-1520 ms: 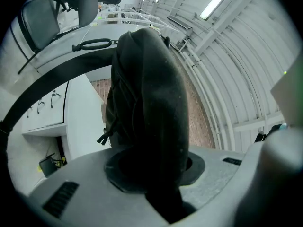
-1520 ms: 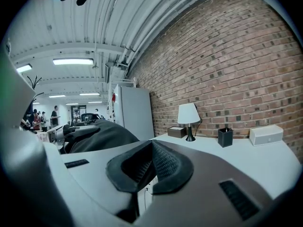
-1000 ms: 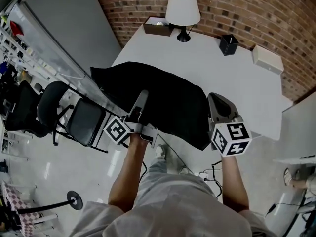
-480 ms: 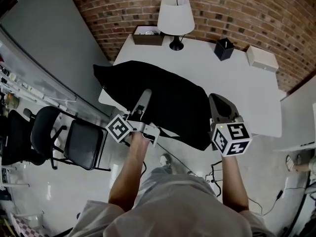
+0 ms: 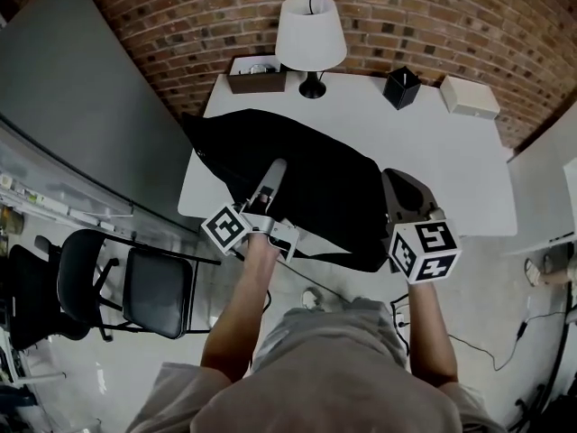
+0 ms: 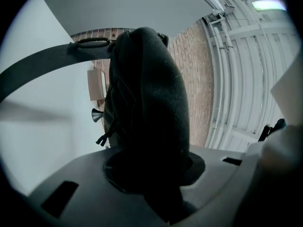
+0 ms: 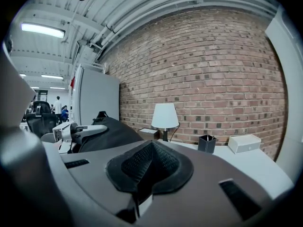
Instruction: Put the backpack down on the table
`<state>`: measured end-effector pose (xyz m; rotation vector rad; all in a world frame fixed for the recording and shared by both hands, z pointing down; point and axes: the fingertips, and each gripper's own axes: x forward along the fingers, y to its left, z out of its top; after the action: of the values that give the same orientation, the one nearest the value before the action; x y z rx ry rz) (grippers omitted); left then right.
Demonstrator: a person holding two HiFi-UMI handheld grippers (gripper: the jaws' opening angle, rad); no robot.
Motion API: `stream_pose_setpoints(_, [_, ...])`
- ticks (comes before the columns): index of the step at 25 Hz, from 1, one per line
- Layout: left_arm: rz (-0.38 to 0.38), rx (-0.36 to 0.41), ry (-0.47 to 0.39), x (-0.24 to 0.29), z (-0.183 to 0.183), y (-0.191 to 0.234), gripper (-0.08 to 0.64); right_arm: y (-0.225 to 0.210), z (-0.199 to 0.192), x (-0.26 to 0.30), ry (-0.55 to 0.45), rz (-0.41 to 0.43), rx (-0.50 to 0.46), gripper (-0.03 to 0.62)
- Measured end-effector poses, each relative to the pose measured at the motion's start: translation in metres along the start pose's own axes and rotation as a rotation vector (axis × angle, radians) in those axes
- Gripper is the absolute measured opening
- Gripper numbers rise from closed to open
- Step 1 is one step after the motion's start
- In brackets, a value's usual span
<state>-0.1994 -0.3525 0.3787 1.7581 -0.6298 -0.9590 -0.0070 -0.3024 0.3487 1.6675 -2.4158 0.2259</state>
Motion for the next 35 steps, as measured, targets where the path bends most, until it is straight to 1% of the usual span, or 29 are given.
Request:
stream_pose_setpoints(6, [0.010, -0.013, 0.027, 0.019, 0.005, 0.027, 0.103, -0.010, -0.004, 0.016, 0.007, -0.026, 0.008, 0.002])
stream_pose_setpoints(10, [0.034, -0.013, 0.022, 0.032, 0.011, 0.047, 0.103, -0.020, -0.007, 0.034, 0.017, -0.020, 0.007, 0.003])
stream_pose_setpoints(18, [0.061, -0.023, -0.013, 0.068, 0.019, 0.085, 0.103, -0.050, -0.007, 0.082, 0.046, 0.026, -0.011, 0.002])
stream_pose_setpoints(26, [0.105, -0.039, -0.077, 0.100, 0.034, 0.129, 0.103, -0.086, -0.015, 0.125, 0.103, 0.049, -0.009, 0.003])
stream_pose_setpoints(35, [0.169, -0.072, -0.129, 0.114, 0.039, 0.174, 0.103, -0.100, -0.019, 0.160, 0.139, 0.095, -0.021, 0.002])
